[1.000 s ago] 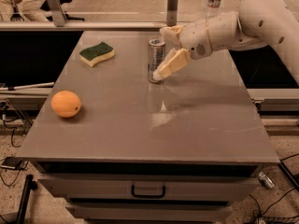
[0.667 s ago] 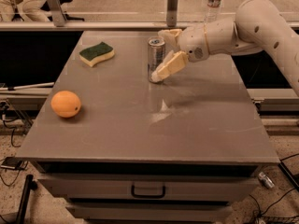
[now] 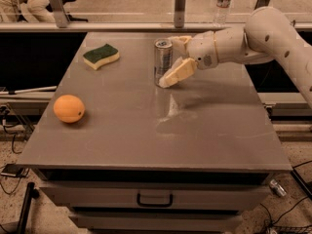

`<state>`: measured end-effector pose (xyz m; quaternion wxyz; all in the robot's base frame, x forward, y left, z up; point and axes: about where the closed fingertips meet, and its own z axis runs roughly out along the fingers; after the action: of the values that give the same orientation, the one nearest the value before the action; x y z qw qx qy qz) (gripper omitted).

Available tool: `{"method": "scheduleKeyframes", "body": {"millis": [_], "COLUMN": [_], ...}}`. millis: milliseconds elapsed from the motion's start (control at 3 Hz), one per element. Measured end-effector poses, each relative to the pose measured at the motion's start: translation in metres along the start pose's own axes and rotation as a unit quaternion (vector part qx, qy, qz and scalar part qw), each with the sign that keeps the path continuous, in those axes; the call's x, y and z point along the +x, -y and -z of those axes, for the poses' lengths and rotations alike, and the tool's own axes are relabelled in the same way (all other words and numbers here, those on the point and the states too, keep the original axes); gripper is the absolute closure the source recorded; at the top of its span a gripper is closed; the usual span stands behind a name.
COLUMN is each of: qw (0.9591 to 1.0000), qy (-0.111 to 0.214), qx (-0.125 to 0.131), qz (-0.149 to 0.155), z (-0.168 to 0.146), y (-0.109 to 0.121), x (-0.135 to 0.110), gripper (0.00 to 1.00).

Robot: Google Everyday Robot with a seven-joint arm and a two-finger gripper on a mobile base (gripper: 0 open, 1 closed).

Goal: Pick redbull can

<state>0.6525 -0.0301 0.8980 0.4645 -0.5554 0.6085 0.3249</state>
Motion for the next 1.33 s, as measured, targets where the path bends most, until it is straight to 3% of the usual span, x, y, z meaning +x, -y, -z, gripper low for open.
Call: {"method": "scheduleKeyframes", "body": {"millis": [667,1000,1333], "qw": [0.9991,0.9977,0.9977], "qy": [0.035,0.066,0.066], "qx": [-0.009,-0.016,-0.016], "qz": [-0.024,-0.009,-0.009], "z": [-0.011,-0.020,-0.020], "y": [-0.002,-0.008,-0.008], "x": [0.021,0.021,0.021], "gripper": [0.00,0.00,0.00]}}
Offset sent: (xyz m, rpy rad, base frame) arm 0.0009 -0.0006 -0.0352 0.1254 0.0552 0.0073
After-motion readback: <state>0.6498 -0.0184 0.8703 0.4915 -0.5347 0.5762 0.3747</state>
